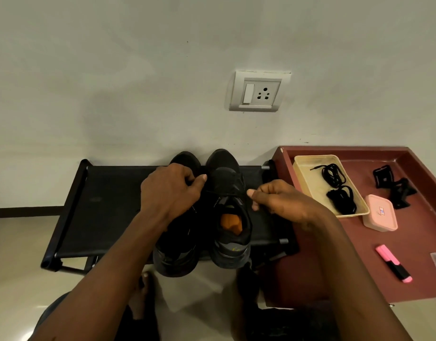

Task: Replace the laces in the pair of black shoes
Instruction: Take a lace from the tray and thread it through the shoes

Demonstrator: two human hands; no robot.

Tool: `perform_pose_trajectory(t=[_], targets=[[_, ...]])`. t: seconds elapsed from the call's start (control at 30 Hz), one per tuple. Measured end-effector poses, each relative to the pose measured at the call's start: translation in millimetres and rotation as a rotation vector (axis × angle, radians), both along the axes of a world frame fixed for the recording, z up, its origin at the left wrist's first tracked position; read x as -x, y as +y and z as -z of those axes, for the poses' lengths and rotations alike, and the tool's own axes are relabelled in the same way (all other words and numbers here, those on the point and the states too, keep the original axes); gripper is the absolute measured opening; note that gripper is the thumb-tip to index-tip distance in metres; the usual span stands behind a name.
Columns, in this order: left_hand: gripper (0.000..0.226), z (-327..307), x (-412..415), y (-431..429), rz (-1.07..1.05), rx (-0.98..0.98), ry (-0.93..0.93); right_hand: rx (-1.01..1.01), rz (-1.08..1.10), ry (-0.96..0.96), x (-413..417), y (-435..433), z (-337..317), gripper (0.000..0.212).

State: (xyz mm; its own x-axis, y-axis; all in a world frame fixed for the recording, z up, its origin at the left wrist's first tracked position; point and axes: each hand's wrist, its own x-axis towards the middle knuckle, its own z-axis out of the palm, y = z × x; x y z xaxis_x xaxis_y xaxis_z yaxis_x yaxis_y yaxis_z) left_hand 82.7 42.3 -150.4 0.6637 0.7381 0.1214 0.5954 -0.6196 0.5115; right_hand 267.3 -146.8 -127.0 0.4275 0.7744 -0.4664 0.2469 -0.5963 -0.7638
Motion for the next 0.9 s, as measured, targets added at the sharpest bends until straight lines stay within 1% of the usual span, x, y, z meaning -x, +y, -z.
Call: perform_pose_trajectory(t=[0.03, 0.07, 0.13, 0.17, 0.23, 0.3, 0.33, 0.4, 0.43, 0.47, 0.5, 0.57, 0.67, 0.73, 0.77, 0.83, 0.9], targets=[[0.052, 0.0, -0.5, -0.2, 0.022, 0.095, -0.050, -0.040, 0.016, 0.044, 0.1, -0.7, -2.0, 0.042], [0.056, 0.1, -1.3, -1.1, 0.055, 0.247, -0.143, -0.091, 0.035, 0.077, 0.8, -0.6, -3.5, 0.044], [0.054, -2.3, -4.5, -7.0, 0.100, 0.571, -0.379, -0.210, 0.104, 0.134, 3.0, 1.6, -4.3, 0.039], [0.050, -3.9, -7.2, -11.6, 0.103, 0.671, -0.474, -0.265, 0.154, 0.159, 5.1, 4.0, -4.2, 0.033], [0.042, -5.8, -14.5, -21.2, 0.099, 0.778, -0.601, -0.347, 0.251, 0.200, 9.4, 10.6, -2.9, 0.025], [0.034, -5.4, -21.8, -29.5, 0.101, 0.891, -0.698, -0.418, 0.311, 0.278, 14.6, 17.3, -0.4, 0.024], [0.035, -5.4, -24.7, -32.5, 0.105, 0.972, -0.753, -0.449, 0.329, 0.316, 17.5, 20.5, -0.1, 0.023], [0.045, -5.7, -29.3, -37.2, 0.105, 1.121, -0.856, -0.508, 0.355, 0.376, 23.1, 26.5, -1.3, 0.018], [0.043, -6.5, -31.1, -38.4, 0.098, 1.175, -0.900, -0.545, 0.377, 0.409, 25.7, 28.8, -2.4, 0.016], [0.036, -6.8, -33.4, -39.2, 0.085, 1.220, -0.945, -0.583, 0.406, 0.448, 27.3, 30.6, -3.1, 0.014], [0.030, -7.5, -35.2, -39.2, 0.074, 1.255, -0.983, -0.617, 0.436, 0.484, 28.4, 31.9, -3.9, 0.013], [0.025, -8.8, -38.9, -39.3, 0.058, 1.270, -1.016, -0.655, 0.483, 0.512, 28.5, 33.1, -4.8, 0.014], [0.027, -6.7, -43.6, -40.4, 0.027, 1.215, -0.981, -0.632, 0.490, 0.459, 27.3, 33.9, -5.2, 0.026], [0.025, -4.2, -46.0, -42.8, 0.008, 1.192, -0.941, -0.608, 0.481, 0.460, 28.3, 34.6, -4.6, 0.034], [0.021, -2.5, -46.9, -44.0, 0.002, 1.190, -0.926, -0.596, 0.472, 0.451, 28.6, 34.5, -3.3, 0.034], [0.016, 2.1, -49.1, -44.6, 0.002, 1.198, -0.904, -0.572, 0.438, 0.398, 29.1, 34.8, -0.4, 0.027], [0.018, 6.1, -51.4, -44.9, 0.003, 1.199, -0.882, -0.572, 0.411, 0.354, 28.2, 34.5, 2.5, 0.020]])
